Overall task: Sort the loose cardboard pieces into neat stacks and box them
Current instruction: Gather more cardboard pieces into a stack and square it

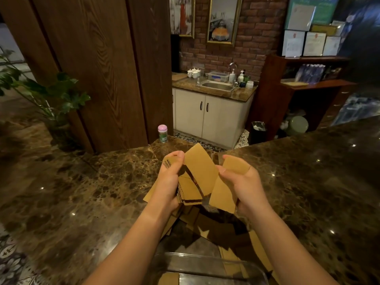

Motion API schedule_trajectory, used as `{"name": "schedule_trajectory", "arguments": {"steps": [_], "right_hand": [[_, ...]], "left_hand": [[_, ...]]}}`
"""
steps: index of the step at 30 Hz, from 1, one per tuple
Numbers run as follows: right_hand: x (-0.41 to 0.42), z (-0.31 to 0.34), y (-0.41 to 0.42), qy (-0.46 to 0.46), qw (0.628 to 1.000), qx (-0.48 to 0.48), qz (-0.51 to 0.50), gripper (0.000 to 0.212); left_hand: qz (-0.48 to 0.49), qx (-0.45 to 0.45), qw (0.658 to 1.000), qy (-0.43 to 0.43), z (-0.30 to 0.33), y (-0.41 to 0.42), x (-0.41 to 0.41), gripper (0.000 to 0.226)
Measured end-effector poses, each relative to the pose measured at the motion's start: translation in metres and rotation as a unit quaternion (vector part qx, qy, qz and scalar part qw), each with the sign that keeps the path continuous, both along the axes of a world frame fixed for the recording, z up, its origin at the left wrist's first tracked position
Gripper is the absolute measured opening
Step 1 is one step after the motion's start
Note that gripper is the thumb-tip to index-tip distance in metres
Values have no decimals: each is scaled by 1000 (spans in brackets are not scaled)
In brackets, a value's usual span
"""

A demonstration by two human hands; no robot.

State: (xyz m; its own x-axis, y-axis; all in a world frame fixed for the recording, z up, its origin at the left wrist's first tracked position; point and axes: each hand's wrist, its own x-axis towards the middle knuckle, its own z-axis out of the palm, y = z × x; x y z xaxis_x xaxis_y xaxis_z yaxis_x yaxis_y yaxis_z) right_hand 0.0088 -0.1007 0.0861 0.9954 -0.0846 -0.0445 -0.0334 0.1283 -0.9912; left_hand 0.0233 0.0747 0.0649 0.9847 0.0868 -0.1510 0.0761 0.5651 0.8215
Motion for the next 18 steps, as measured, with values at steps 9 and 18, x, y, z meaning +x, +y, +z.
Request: {"name": "schedule_trajectory", "arguments": {"steps": [9,18], "right_hand": [[-40,-9,26,-365,804,-468,26,47],[-21,25,-2,-123,979,-117,112,27]], "left_hand": [[36,-50,996,-65,-1,-16,2,49],[-105,-125,985,-53,4,11,5,28]]}}
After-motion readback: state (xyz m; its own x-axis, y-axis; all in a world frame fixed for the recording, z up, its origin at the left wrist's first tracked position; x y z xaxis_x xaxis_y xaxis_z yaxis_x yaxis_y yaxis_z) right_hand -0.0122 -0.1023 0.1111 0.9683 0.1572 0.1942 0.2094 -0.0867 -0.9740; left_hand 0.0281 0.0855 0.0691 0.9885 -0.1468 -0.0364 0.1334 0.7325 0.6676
